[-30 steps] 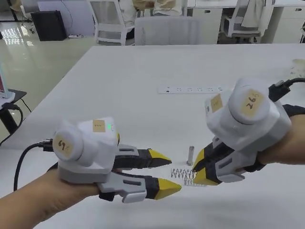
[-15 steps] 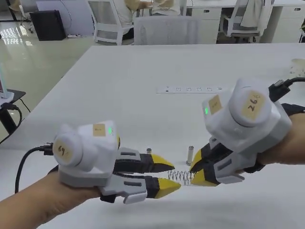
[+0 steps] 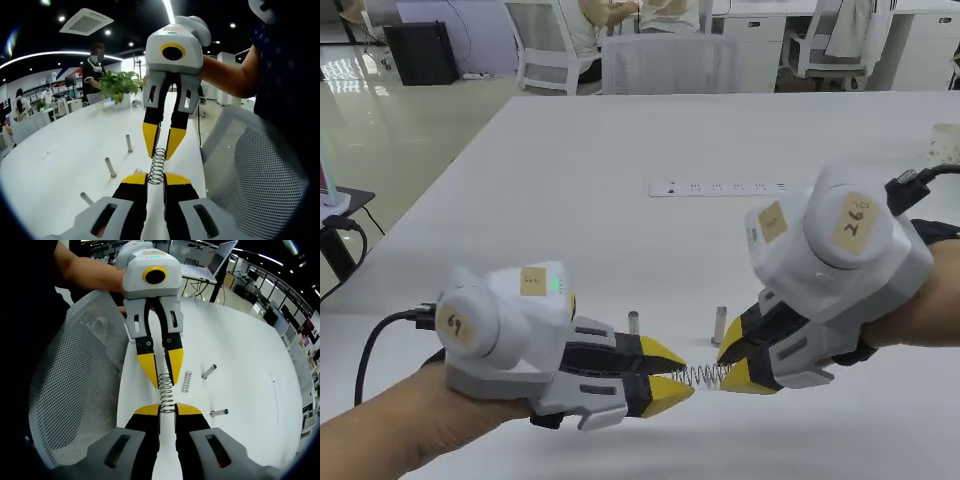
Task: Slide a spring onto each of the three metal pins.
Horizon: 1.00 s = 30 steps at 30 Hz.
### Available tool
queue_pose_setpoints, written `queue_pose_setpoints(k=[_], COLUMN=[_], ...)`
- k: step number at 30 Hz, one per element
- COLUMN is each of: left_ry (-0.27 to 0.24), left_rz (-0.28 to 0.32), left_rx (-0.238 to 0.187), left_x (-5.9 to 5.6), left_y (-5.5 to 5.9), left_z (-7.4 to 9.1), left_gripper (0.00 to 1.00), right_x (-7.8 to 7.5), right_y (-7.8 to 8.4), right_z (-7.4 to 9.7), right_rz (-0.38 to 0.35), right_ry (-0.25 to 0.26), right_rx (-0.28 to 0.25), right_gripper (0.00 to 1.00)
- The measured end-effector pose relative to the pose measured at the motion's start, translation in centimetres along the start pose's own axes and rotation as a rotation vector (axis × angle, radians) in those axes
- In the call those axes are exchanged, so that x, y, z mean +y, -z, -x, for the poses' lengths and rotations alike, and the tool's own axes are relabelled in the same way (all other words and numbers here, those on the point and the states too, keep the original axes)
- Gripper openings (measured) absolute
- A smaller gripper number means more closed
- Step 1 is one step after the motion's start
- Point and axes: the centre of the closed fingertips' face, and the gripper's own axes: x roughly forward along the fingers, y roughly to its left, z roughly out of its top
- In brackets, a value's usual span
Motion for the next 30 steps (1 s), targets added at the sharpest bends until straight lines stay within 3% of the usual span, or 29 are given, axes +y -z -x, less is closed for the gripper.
queue_pose_setpoints(k=[17, 25, 30], left_ry=[-0.001, 0.009, 0.005], left_rz=[-0.017, -0.020, -0.031], left_rx=[0.024, 0.015, 0.018], left_x=[-0.2, -0.4, -0.3], left_y=[0.4, 0.2, 0.2], left_z=[0.0, -0.2, -0.2], left_gripper=[0.03, 0.02, 0.02], right_x=[0.1, 0.3, 0.2], right_y=[-1.9, -4.0, -3.7], right_z=[1.1, 1.8, 1.6], right_rz=[-0.043, -0.045, -0.032], right_ry=[0.003, 0.001, 0.002], right_rx=[-0.077, -0.133, -0.113], right_gripper=[0.08, 0.08, 0.08])
